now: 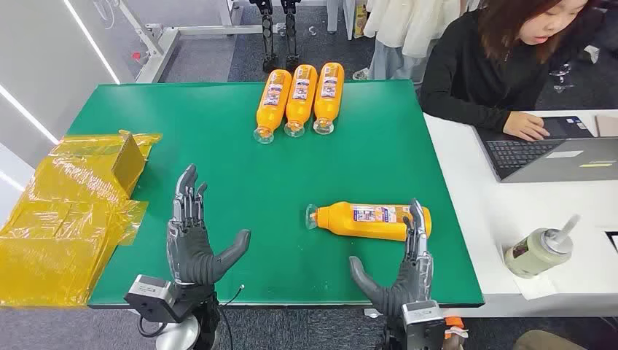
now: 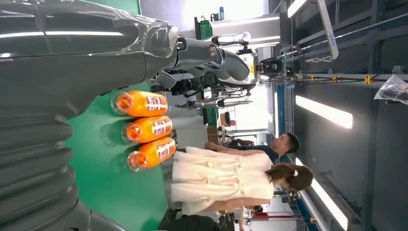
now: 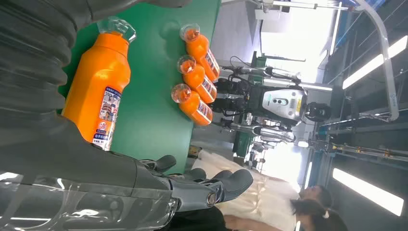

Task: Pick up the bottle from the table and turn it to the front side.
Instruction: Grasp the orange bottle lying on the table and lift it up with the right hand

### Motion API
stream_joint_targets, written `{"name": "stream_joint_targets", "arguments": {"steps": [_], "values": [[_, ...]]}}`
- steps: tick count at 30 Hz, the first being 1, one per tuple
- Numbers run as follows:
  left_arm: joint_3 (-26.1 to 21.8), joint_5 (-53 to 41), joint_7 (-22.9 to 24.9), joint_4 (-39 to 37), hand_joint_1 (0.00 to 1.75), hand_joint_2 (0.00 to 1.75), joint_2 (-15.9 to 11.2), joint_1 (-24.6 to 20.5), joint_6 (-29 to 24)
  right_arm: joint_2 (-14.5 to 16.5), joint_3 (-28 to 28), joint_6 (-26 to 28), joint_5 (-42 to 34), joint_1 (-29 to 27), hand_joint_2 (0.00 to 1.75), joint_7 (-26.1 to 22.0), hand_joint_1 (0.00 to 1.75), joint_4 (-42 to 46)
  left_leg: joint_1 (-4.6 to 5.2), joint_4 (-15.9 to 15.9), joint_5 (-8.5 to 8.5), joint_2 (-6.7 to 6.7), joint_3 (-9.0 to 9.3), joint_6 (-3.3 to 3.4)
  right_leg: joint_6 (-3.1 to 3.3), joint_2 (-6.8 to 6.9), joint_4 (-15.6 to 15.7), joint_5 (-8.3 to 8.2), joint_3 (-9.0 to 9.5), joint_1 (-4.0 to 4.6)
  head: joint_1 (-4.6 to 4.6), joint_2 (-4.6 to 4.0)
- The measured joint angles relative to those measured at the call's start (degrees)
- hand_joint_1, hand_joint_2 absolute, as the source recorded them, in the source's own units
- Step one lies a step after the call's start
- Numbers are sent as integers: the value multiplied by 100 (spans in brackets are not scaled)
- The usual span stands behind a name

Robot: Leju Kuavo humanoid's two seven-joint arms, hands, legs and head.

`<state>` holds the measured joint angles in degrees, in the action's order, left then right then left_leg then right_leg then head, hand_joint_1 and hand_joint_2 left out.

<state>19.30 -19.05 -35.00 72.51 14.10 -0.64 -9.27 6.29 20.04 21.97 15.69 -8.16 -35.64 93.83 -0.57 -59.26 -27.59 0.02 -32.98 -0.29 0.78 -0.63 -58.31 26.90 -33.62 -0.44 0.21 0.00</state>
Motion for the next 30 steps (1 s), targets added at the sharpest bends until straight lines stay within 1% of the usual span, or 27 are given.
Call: {"name": "stream_joint_targets", "arguments": {"steps": [9, 12, 13, 15, 19, 21, 22, 27, 30], "values": [[0, -1, 1, -10, 0, 175, 0, -1, 36, 0, 0, 37, 98, -30, 175, 81, 0, 37, 0, 0, 0, 0, 0, 0, 0, 0, 0, 0, 0, 0, -1, 0], [0, -28, 1, -10, 0, 175, 1, -1, 56, -1, 0, 132, 367, -29, 175, 178, 0, 54, 0, 0, 0, 0, 0, 0, 0, 0, 0, 0, 0, 0, -1, 0], [-1, -45, 1, -10, 0, 175, 1, -2, 63, -2, 0, 200, 612, -27, 175, 272, 0, 55, 0, 0, 0, 1, 0, 0, 0, 0, 0, 0, 0, 0, -1, 0], [0, -78, 1, -11, 0, 175, 2, -2, 79, -16, -3, 332, 1379, -14, 175, 602, 0, 57, 0, 0, 0, 1, 0, 0, 0, -1, 0, 0, -1, 0, -1, 0], [-2, -157, -1, -31, 0, 175, 5, -3, 125, -74, -102, 656, 3537, 59, 175, 1515, 0, 51, 0, 0, 0, 0, 0, 0, 0, 0, 0, 0, 0, 0, -1, 0], [-2, -183, -4, -38, 0, 175, 7, -4, 151, -96, -165, 842, 4280, 94, 175, 1810, 0, 44, 0, 0, 0, 0, 0, 0, 0, -1, 0, 0, 0, 0, 1, 0], [-2, -189, -5, -40, 0, 175, 7, -4, 155, -102, -179, 884, 4429, 102, 175, 1869, 0, 42, 0, 0, 0, 1, 0, 0, 0, -1, 0, 0, 0, 0, 1, 0], [-2, -191, -7, -41, 0, 175, 7, -4, 156, -105, -186, 903, 4496, 105, 175, 1896, 0, 40, 0, 0, 0, 1, 0, 0, 0, -1, 0, 0, 0, 0, 0, 0], [-2, -201, -49, -68, 0, 175, 8, -7, 181, -202, -253, 1221, 5433, 166, 175, 2330, 0, -7, 0, -1, 0, 1, 0, 0, 0, -1, 1, 0, 0, 0, -1, 0]]}}
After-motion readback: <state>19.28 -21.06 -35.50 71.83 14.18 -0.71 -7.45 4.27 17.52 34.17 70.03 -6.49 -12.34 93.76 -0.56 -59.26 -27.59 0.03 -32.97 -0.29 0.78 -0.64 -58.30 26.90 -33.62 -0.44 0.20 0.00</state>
